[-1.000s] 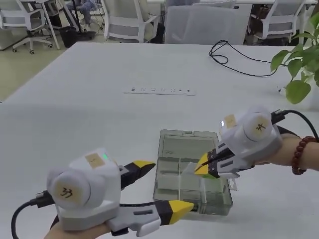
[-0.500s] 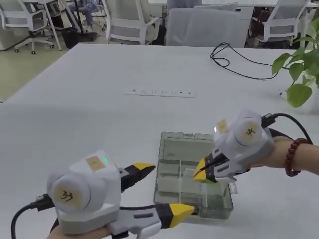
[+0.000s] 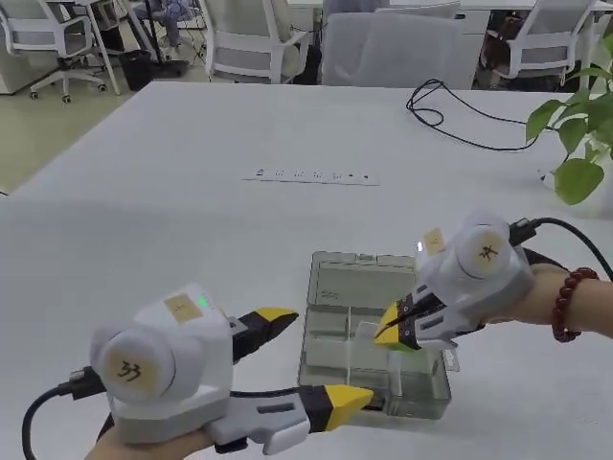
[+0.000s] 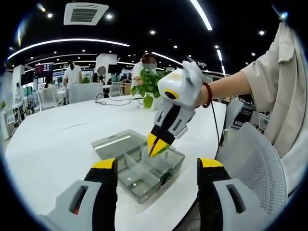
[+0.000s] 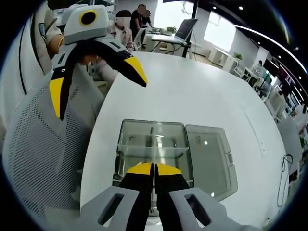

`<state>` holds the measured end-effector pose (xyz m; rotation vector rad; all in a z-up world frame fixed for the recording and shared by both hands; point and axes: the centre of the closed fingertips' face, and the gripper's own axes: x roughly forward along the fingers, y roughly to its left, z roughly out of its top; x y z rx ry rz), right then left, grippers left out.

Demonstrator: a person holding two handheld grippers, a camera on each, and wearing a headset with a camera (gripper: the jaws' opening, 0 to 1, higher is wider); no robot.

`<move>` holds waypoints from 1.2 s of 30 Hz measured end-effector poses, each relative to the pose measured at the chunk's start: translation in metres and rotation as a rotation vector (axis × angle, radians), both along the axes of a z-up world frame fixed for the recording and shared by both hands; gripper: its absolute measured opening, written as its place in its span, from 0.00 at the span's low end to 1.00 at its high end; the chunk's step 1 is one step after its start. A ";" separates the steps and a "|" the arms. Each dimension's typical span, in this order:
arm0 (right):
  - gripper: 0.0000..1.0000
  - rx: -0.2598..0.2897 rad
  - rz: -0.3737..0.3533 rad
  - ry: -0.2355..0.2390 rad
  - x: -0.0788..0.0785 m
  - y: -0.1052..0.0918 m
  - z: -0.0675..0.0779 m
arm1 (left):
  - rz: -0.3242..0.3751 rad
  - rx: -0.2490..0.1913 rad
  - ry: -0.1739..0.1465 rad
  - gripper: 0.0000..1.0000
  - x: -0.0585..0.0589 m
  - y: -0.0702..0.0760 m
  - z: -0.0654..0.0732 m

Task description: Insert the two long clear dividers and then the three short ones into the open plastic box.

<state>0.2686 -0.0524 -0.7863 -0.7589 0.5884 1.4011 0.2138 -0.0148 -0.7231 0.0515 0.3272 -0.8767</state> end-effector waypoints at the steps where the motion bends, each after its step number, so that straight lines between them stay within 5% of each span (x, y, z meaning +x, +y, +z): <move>1: 0.02 0.006 -0.004 0.003 0.000 0.000 0.001 | 0.001 0.000 0.000 0.67 0.000 0.000 0.000; 14: 0.02 0.056 -0.008 0.000 0.000 0.002 0.004 | 0.001 0.001 -0.003 0.67 0.000 0.000 0.001; 30: 0.02 0.035 0.017 0.001 -0.001 0.005 0.002 | 0.004 0.001 -0.003 0.66 -0.001 0.000 0.001; 36: 0.02 -0.012 0.006 0.028 0.000 0.007 -0.002 | -0.003 0.004 0.001 0.66 -0.001 -0.002 -0.001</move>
